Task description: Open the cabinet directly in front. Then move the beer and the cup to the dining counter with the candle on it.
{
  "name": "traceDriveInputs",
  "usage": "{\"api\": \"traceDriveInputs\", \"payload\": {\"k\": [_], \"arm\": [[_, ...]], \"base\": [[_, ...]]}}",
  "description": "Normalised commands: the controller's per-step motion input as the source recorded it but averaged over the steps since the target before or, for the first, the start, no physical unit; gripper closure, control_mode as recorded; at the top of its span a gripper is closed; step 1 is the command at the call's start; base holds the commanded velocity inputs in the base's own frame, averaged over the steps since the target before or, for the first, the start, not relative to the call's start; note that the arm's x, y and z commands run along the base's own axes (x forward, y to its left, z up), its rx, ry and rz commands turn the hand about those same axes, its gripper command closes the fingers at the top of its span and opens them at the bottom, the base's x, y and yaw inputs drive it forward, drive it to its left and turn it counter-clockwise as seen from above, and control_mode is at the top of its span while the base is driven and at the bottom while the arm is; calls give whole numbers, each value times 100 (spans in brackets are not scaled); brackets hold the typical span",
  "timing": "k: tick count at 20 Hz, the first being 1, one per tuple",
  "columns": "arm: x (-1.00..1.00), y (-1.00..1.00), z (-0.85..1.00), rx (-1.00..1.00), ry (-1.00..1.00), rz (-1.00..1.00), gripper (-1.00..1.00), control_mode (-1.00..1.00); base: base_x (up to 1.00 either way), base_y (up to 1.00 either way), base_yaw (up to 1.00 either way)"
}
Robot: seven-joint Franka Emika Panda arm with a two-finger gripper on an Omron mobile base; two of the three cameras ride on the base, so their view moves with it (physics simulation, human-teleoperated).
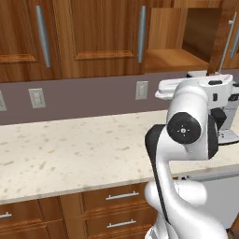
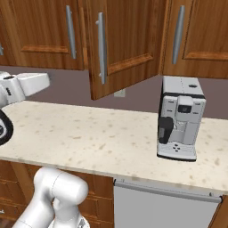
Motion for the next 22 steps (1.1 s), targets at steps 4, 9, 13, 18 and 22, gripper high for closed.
{"api": "traceDriveInputs", "payload": {"k": [4, 9, 13, 18, 22], "arm": [[90, -1, 2, 0, 19, -11, -100, -100], [86, -12, 0, 0, 10, 0, -100, -100], [97, -36, 0, 0, 11, 0, -100, -100], [98, -66, 0, 1, 17, -3, -100, -100], [71, -85, 0, 0, 19, -10, -100, -100]], "base": [[0, 0, 0], [0, 0, 0], [0, 0, 0], [0, 0, 0], [0, 0, 0]]}}
